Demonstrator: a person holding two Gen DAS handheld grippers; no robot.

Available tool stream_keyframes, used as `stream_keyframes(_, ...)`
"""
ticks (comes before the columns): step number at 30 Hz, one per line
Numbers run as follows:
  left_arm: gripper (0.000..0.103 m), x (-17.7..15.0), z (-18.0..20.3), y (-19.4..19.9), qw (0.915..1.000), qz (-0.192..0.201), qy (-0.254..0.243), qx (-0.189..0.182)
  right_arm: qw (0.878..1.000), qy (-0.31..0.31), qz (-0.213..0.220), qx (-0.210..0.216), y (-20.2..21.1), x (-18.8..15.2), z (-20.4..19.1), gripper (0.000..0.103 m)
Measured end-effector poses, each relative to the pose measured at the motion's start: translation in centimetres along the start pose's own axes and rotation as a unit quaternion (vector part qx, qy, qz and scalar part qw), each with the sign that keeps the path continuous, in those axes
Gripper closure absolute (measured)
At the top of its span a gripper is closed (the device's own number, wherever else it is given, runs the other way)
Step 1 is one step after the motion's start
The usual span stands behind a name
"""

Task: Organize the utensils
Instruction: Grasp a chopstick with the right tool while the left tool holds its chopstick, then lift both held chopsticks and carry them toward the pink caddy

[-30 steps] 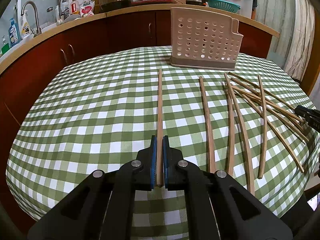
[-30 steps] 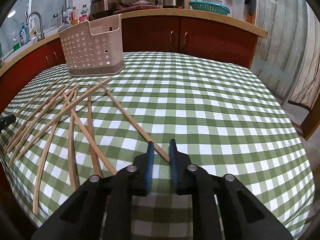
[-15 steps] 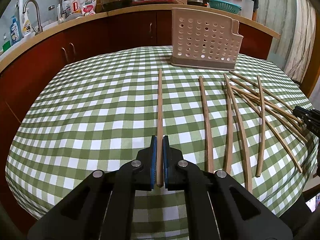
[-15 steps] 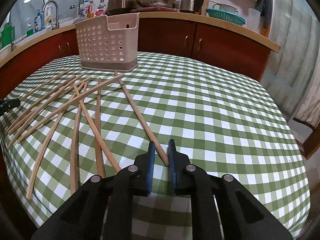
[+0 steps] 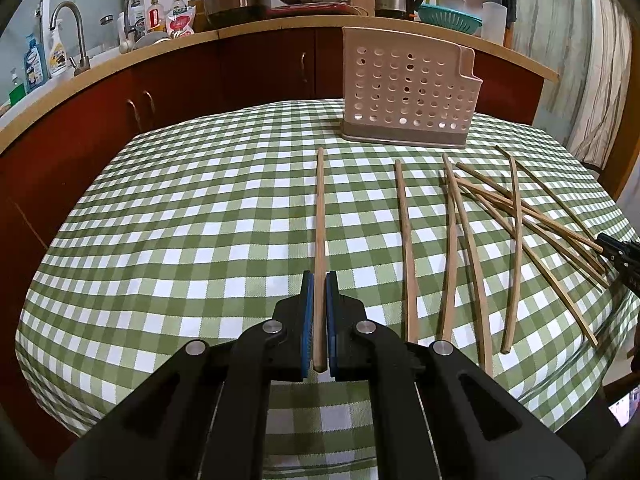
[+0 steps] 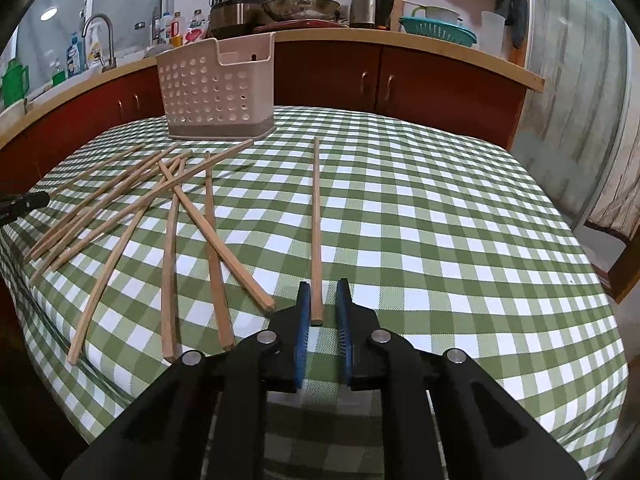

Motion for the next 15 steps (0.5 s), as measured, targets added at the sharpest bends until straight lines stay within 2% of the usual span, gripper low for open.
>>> stream_keyframes(1,0.097,0.0,0.0,0.0,1.0,0.001,0.0,0.001,1.0,0.002,0.002,0.001,0.1,0.0,-0.1,0.096)
stream_keyframes(6,0.097,0.1,0.0,0.7,0.9999,0.014,-0.001,0.006,1.0,0.001,0.014,-0.009,0.9,0.0,-0.6,0.096)
stream_keyframes(12,0.097,0.6,0.0,2.2,0.999,0.043,-0.002,0.015,0.998,-0.006,0.053,-0.024,3.2,1.3,-0.5,0.096)
stream_keyframes(15,0.097,1.1,0.1,3.3,0.9978,0.066,0.0,0.007,0.997,-0.012,0.074,-0.026,4.5,2.4,-0.4,0.096)
Point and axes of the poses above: each gripper's, at about its wrist camera, not at the fingertips, and y roughly against the way its jaws point, z to its right, x to its top, the point moved 5 cm from there along -y, roughly the way its jaws point, and after that the axes turned 14 degrees about -x, right-handed, at the moved point
